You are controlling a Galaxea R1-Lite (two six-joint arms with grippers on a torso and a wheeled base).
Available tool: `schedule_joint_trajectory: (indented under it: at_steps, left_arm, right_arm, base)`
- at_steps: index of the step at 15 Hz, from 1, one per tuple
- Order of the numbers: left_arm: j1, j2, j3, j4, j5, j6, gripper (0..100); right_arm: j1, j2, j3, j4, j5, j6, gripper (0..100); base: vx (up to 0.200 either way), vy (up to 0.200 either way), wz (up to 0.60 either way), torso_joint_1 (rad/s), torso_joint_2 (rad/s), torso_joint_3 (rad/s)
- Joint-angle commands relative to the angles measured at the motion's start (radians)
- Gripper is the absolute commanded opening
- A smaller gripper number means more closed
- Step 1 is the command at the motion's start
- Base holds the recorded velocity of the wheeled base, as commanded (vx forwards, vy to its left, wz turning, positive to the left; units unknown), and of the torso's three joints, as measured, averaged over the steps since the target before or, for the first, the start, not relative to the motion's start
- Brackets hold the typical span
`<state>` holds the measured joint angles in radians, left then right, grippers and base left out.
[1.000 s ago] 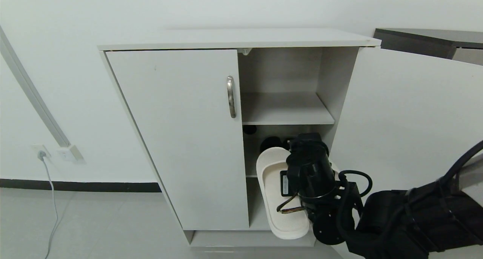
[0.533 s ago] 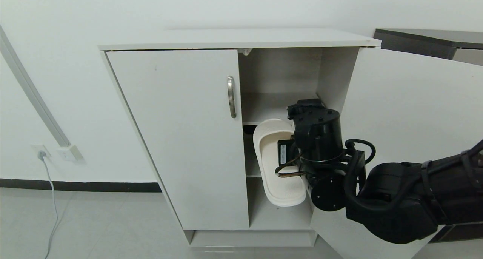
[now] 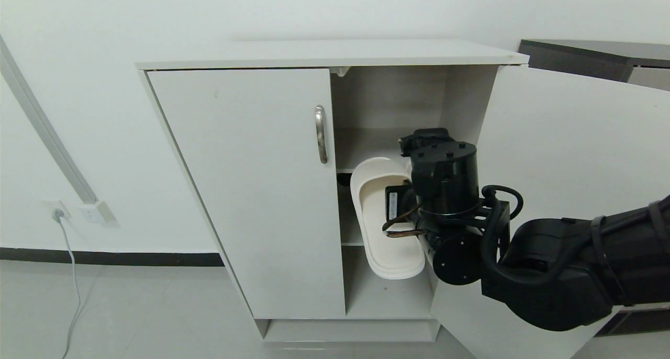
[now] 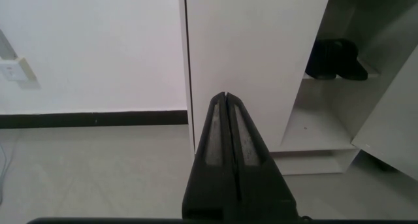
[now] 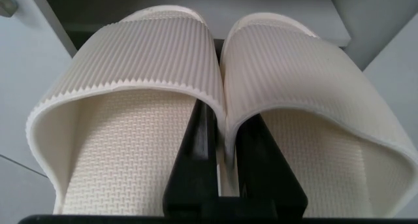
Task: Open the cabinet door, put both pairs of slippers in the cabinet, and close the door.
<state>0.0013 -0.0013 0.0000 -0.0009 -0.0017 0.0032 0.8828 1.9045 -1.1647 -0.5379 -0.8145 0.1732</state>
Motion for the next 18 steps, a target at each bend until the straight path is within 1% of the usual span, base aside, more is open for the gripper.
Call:
schedule_joint_trajectory:
  at_steps: [1,10,14,16,18]
  left_arm:
    - [0.0,0.001,0.0,0.001,0.0,0.0,0]
    - [0.0,0.001,0.0,-0.001,0.0,0.0,0]
    - [0.0,0.001,0.0,-0.001,0.003,-0.003,0]
    - [0.0,0.001,0.0,-0.001,0.003,-0.003,0]
    - [0.0,0.001,0.0,-0.001,0.003,-0.003,0]
  right_arm:
    - [0.001,0.001,0.0,-0.001,0.0,0.0,0]
    - [0.001,0.001,0.01,-0.001,0.0,0.0,0]
    - [-0.015,0.007,0.013,-0.002,0.012,0.003,0]
    - [-0.033,0.021,-0.004,0.001,0.034,0.003,0]
    - [-0.059,0.059,-0.049,0.004,0.047,0.002,0]
  base:
    - [0.0,0.0,0.0,0.0,0.0,0.0]
    - [0.2,0.0,0.0,0.001,0.0,0.001]
    - [0.0,0.0,0.0,0.0,0.0,0.0]
    - [0.0,0.0,0.0,0.0,0.0,0.0]
    - [0.0,0.0,0.0,0.0,0.0,0.0]
